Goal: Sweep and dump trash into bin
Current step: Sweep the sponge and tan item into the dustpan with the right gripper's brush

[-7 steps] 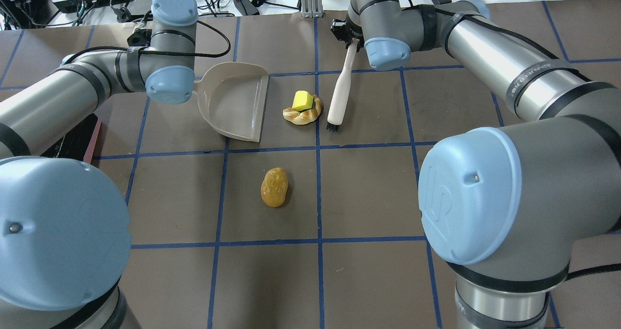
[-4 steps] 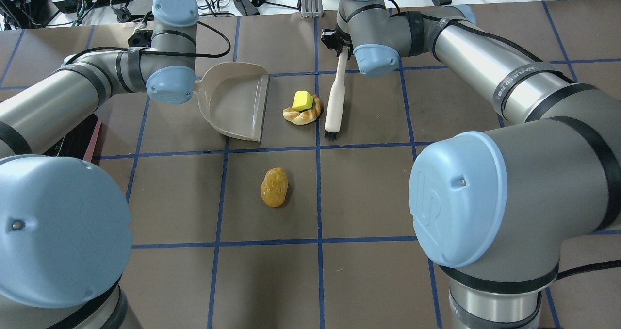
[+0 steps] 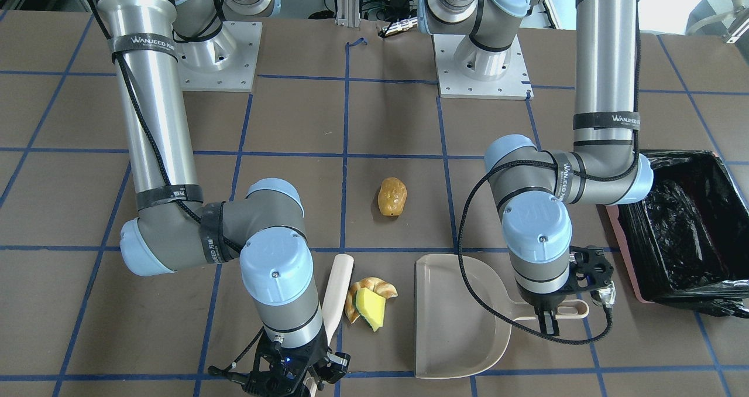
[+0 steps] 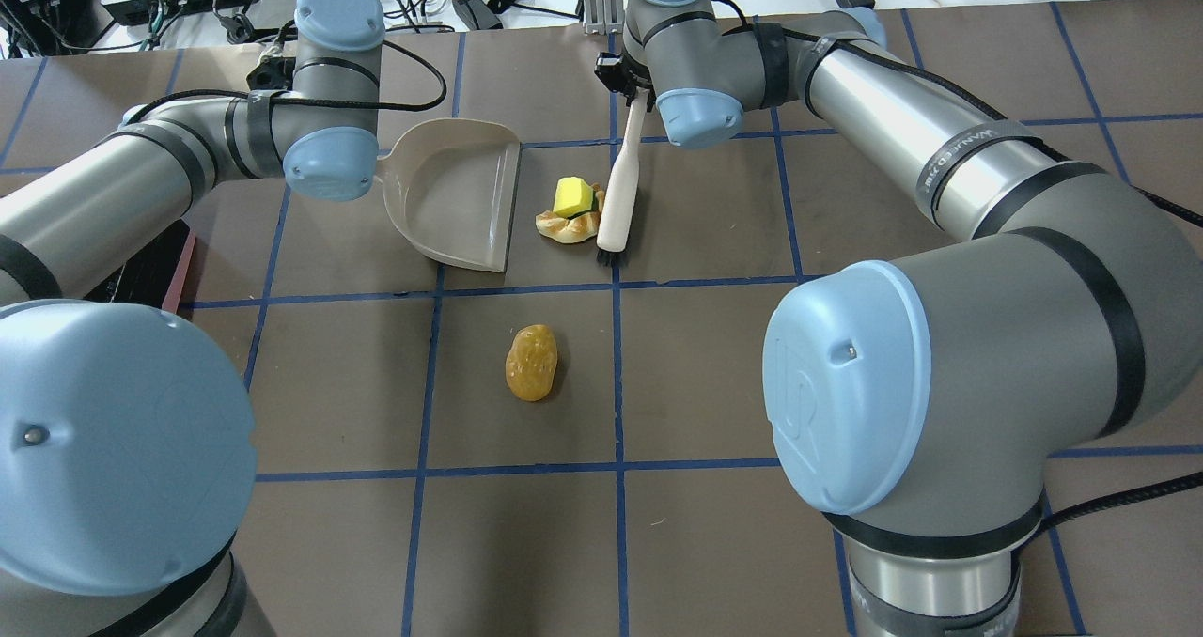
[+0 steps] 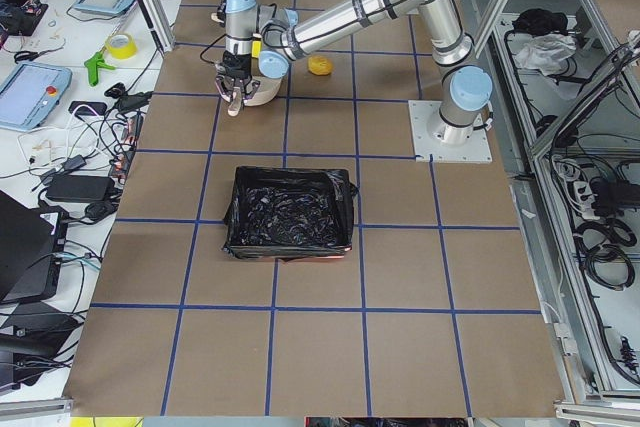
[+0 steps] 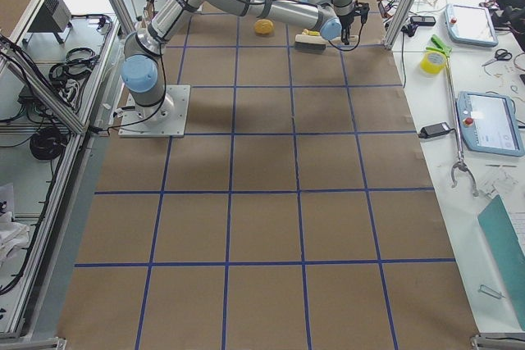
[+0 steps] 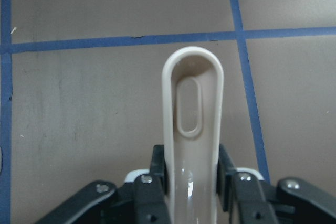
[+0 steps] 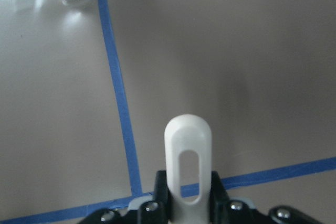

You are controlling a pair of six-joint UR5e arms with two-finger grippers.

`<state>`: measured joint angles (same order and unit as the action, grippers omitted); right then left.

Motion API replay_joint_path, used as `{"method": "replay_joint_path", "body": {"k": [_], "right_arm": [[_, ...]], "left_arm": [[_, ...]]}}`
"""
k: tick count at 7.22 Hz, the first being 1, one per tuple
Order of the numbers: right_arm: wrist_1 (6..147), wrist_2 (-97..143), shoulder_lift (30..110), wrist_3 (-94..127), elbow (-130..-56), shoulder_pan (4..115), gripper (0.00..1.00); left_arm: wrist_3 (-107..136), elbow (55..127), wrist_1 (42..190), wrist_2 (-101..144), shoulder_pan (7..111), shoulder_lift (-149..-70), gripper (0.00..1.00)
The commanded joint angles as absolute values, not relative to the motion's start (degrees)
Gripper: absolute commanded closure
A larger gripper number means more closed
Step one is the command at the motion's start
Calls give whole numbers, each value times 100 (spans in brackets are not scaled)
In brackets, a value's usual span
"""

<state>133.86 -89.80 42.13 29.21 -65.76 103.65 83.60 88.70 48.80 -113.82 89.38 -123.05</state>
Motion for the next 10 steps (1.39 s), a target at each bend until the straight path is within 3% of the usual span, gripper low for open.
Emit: {"method": "replay_joint_path", "body": {"k": [1, 4, 10], "right_arm": [[13395, -8982, 4105, 3661, -6443, 10441, 99], [13360, -8974, 3657, 4455, -5636, 10775, 99], [13298, -8956, 3612, 5125, -5432, 11180, 99]], "left_arm": [[8367, 8868, 4887, -11382, 8938, -12313, 100], [8367, 8877, 4878, -11382, 8938, -12340, 100], [8350, 8877, 4878, -11382, 8938, -12331, 100]]}}
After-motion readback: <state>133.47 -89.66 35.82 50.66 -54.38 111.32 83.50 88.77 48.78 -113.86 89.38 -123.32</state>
